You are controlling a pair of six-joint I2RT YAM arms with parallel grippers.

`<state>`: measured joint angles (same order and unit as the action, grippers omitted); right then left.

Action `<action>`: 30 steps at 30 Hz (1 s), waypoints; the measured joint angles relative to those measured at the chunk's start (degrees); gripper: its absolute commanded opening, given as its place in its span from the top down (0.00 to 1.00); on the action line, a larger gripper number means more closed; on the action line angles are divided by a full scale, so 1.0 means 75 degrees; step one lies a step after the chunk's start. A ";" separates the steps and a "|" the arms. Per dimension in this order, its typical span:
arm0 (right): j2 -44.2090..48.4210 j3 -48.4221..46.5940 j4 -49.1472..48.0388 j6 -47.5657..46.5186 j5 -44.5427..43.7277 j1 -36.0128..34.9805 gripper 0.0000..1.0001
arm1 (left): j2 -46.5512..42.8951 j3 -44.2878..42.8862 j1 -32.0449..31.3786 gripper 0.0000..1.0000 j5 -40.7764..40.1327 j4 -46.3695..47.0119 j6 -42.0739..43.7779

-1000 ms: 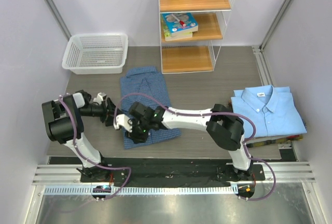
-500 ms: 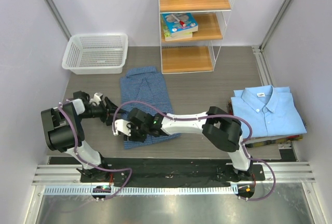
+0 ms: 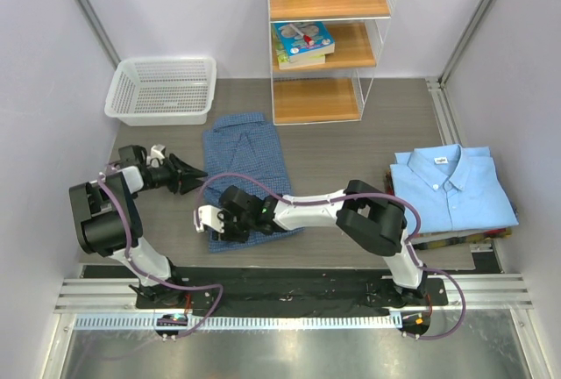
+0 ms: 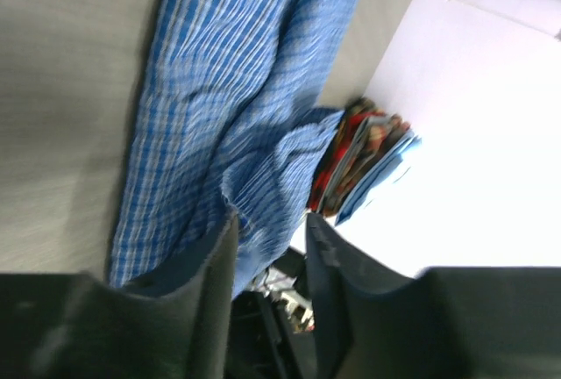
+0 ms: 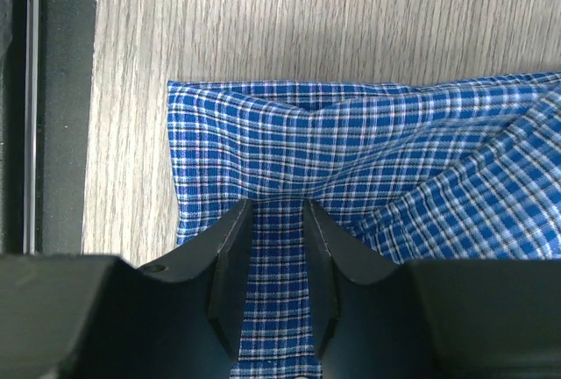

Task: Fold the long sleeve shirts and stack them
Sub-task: Fold the shirt

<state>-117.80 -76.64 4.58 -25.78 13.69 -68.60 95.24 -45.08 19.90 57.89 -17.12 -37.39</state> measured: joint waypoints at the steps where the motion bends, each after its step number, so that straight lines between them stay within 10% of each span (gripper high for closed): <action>1: 0.0000 0.0003 -0.0006 0.0000 0.0029 0.0012 0.64 | 0.0015 -0.0041 -0.0003 0.68 0.0003 0.0192 -0.0189; 7: 0.0000 0.0006 -0.0012 0.0003 0.0152 0.0085 0.64 | 0.0125 -0.0344 -0.0073 0.78 0.0058 0.1113 -0.1046; 11: 0.0000 0.0006 -0.0012 0.0003 0.0213 0.0137 0.64 | 0.0090 -0.0647 0.0035 0.48 0.0003 0.0705 -0.0796; 19: 0.0000 0.0006 -0.0006 0.0000 0.0280 0.0184 0.64 | -0.0819 -0.0055 0.0463 0.43 -0.0565 -0.1437 0.0344; 30: -0.0017 0.0006 -0.0012 -0.0003 0.0399 0.0224 0.65 | -0.0565 0.0391 0.0041 0.57 -0.0510 -0.1236 -0.0058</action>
<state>-117.93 -76.60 4.49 -25.80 16.69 -66.92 91.00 -42.15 20.21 54.06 -26.39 -37.82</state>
